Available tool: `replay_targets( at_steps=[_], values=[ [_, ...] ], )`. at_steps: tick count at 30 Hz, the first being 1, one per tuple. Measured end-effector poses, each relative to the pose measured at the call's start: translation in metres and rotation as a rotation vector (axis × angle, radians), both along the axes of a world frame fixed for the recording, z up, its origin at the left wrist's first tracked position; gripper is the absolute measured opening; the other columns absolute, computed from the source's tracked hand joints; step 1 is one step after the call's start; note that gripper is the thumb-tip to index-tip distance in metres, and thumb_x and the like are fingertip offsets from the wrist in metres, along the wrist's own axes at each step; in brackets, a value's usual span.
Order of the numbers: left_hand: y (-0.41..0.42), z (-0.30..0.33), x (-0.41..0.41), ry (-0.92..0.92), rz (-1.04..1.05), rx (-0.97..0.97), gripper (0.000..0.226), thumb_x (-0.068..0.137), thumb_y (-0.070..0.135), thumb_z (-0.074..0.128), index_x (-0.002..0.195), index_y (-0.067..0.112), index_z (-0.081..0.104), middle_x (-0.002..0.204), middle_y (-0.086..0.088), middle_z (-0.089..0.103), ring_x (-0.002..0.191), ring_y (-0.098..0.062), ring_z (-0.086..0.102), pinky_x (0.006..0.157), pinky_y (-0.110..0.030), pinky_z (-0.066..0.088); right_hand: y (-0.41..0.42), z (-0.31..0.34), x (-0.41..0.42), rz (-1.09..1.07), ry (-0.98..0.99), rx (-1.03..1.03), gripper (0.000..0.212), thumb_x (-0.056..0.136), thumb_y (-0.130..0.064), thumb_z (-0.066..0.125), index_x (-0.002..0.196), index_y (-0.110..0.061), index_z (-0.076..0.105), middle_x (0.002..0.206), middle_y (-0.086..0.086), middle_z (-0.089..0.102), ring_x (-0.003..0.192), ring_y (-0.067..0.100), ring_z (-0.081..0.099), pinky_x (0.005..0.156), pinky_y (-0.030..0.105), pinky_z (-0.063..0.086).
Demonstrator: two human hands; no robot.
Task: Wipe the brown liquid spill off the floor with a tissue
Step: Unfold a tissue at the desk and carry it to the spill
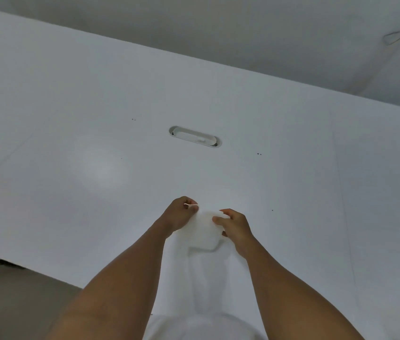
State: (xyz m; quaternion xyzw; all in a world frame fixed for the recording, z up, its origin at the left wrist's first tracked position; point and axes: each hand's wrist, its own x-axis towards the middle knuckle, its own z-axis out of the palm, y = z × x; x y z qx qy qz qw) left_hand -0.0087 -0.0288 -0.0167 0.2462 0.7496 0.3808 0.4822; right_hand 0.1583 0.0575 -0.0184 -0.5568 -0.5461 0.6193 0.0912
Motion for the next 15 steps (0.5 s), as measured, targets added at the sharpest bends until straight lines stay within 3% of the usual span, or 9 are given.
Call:
replay_targets(
  at_steps=[4,7,11,15],
  values=[
    [-0.024,0.023,-0.001,-0.145,0.154,0.033,0.031,0.086,0.04,0.065,0.11,0.021,0.059,0.109,-0.003,0.066,0.098,-0.024,0.065,0.074,-0.036,0.05,-0.009,0.015,-0.006,-0.003,0.148,-0.072,0.013,0.082,-0.008,0.067,0.095,-0.012,0.069,0.101,0.012,0.071,0.092,0.029,0.069,0.064,0.034,0.059],
    [-0.052,0.035,0.0,-0.173,0.208,0.081,0.043,0.082,0.033,0.073,0.12,0.029,0.053,0.111,-0.006,0.063,0.101,-0.026,0.065,0.072,-0.039,0.054,-0.02,0.025,-0.015,0.035,0.203,-0.05,0.021,0.082,-0.008,0.066,0.101,-0.019,0.069,0.102,0.007,0.07,0.091,0.026,0.069,0.069,0.038,0.06],
    [-0.093,0.047,0.004,-0.14,0.337,0.194,0.051,0.081,0.014,0.07,0.117,0.042,0.048,0.114,-0.009,0.059,0.102,-0.03,0.064,0.071,-0.042,0.057,-0.039,0.033,-0.029,0.132,0.232,-0.001,0.034,0.082,-0.012,0.07,0.111,-0.029,0.065,0.106,0.003,0.066,0.095,0.023,0.067,0.078,0.042,0.06],
    [-0.145,0.056,0.014,-0.106,0.487,0.25,0.045,0.081,-0.001,0.06,0.108,0.035,0.057,0.115,-0.01,0.06,0.099,-0.034,0.065,0.071,-0.043,0.056,-0.072,0.039,-0.046,0.285,0.263,-0.008,0.035,0.084,-0.012,0.07,0.115,-0.029,0.065,0.109,0.001,0.064,0.097,0.023,0.065,0.076,0.039,0.06]
  ],
)
